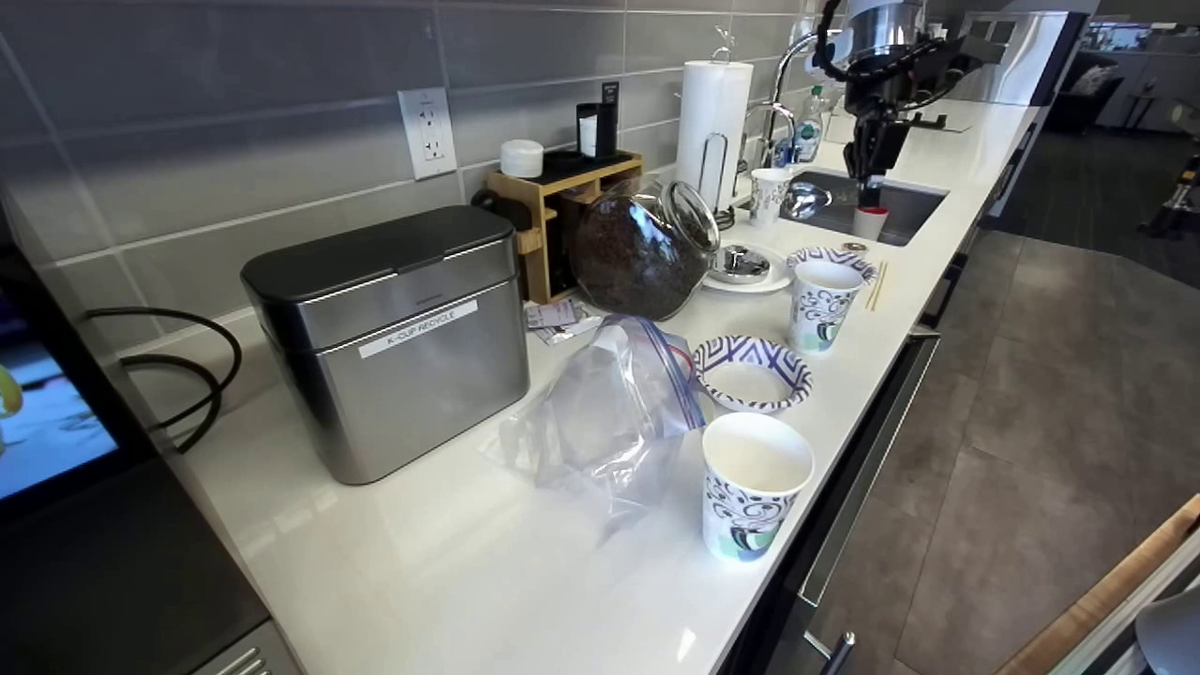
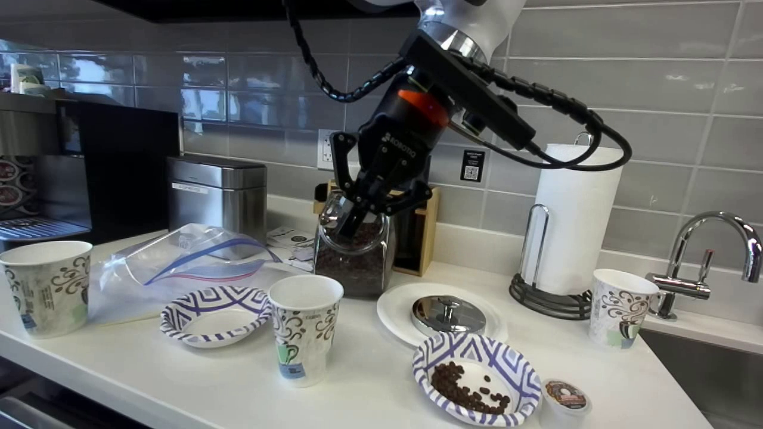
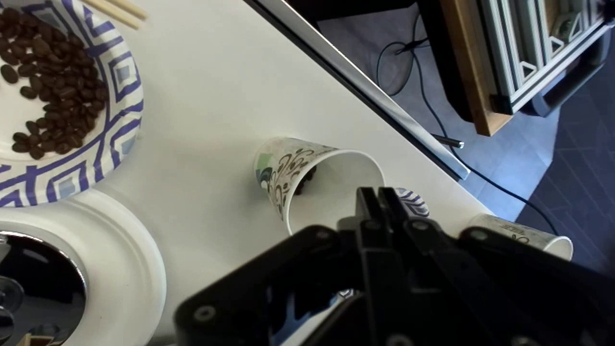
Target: Empty a scoop of coffee grounds into the paper cup
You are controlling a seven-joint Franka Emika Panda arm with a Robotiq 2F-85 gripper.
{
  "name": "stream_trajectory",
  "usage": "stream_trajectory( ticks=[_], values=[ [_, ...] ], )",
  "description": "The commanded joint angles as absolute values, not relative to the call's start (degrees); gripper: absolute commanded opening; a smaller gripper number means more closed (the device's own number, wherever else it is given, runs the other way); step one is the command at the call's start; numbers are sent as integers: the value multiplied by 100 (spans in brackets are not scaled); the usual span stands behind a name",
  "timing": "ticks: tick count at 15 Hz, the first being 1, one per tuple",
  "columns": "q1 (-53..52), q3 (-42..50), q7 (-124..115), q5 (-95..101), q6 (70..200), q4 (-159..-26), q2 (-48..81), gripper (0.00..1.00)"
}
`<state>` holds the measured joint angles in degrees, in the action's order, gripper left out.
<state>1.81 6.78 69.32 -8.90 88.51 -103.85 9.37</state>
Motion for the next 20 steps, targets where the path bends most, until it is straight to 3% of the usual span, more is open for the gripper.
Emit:
stream_trajectory(
  ticks=[1,20],
  values=[
    [366,460,6843,-864,8707,-10188,1085,4],
    [552,-86,5113,-1571,7617,-7845,3109,1]
  ],
)
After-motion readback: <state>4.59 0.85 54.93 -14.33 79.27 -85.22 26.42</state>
